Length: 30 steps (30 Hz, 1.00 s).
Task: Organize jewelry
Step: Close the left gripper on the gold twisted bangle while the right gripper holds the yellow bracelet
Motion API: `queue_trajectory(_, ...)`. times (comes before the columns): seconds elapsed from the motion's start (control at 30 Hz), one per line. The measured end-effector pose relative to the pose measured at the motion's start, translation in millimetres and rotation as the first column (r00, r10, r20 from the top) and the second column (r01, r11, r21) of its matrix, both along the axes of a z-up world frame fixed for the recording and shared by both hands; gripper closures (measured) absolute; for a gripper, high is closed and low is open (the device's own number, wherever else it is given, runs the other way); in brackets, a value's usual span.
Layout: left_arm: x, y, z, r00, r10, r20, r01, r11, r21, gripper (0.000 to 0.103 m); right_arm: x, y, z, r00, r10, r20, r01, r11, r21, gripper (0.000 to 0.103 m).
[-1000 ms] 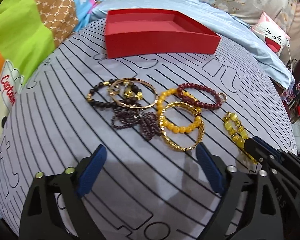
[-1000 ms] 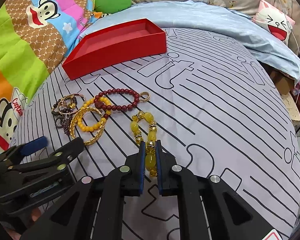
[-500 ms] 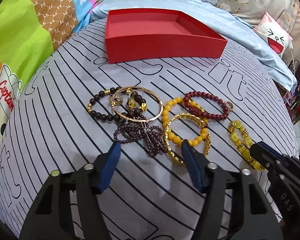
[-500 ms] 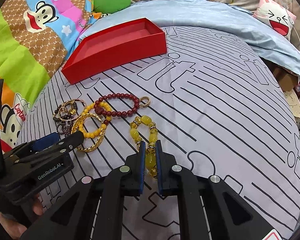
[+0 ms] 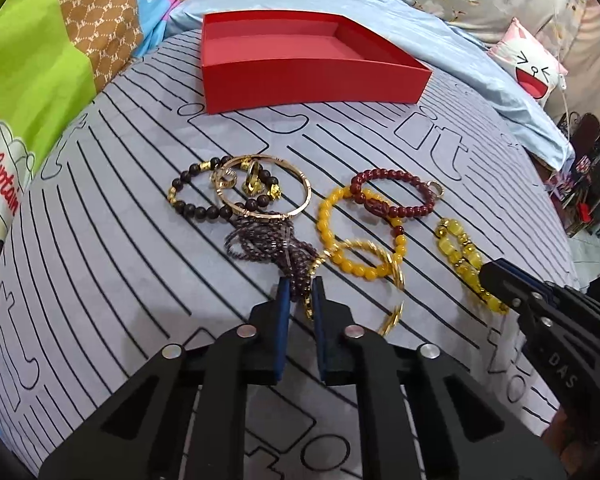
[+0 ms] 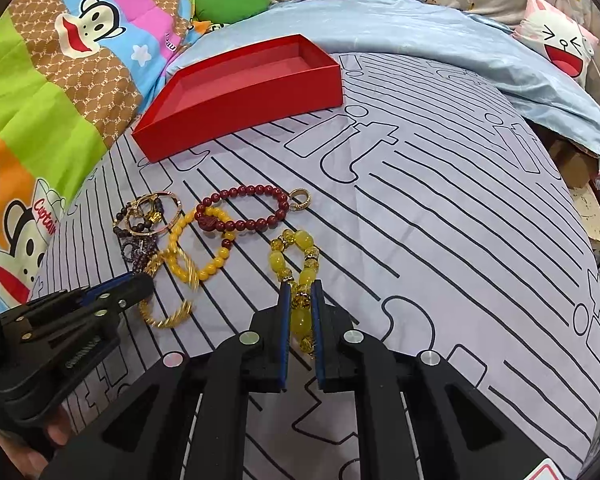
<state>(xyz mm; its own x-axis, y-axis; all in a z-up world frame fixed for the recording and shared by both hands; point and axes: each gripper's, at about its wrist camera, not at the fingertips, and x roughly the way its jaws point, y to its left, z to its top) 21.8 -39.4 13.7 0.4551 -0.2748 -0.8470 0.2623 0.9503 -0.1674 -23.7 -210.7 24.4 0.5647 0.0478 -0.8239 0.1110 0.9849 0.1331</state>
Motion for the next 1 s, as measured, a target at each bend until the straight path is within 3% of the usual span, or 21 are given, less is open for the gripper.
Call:
queue_trajectory(0.23,-12,5,4,1.000,-0.021,0.004,0.021,1.000,0.000,0.090,-3,2,-1,1.000,0.002,-0.002,-0.002,1.000,-0.001,0.094)
queue_trajectory(0.27,-13,5,4,1.000,-0.024,0.002,0.024,1.000,0.001,0.086,-3,2,-2,1.000,0.003,-0.003,-0.003,1.000,-0.001,0.094)
queue_trajectory(0.33,-18,6,2,1.000,-0.018,0.003,0.018,1.000,0.010,0.062,-4,3,-2,1.000,0.005,-0.003,-0.005,1.000,-0.003,0.094)
queue_trajectory(0.43,-23,6,1,1.000,-0.005,0.014,0.005,1.000,0.015,0.056,-5,3,-2,1.000,0.006,-0.002,-0.006,1.000,-0.003,0.094)
queue_trajectory(0.57,-24,4,-4,1.000,-0.010,0.013,0.010,0.999,0.032,0.064,-5,3,-2,1.000,0.006,-0.003,-0.006,1.000,-0.003,0.094)
queue_trajectory(0.73,-25,3,-5,1.000,-0.029,0.007,0.029,0.999,0.020,0.097,-6,3,-2,1.000,0.007,-0.004,-0.007,1.000,-0.002,0.094)
queue_trajectory(1.0,-33,-1,6,0.997,-0.069,0.021,0.069,0.998,-0.009,0.099,-10,1,7,1.000,0.008,0.009,-0.008,1.000,-0.002,0.094)
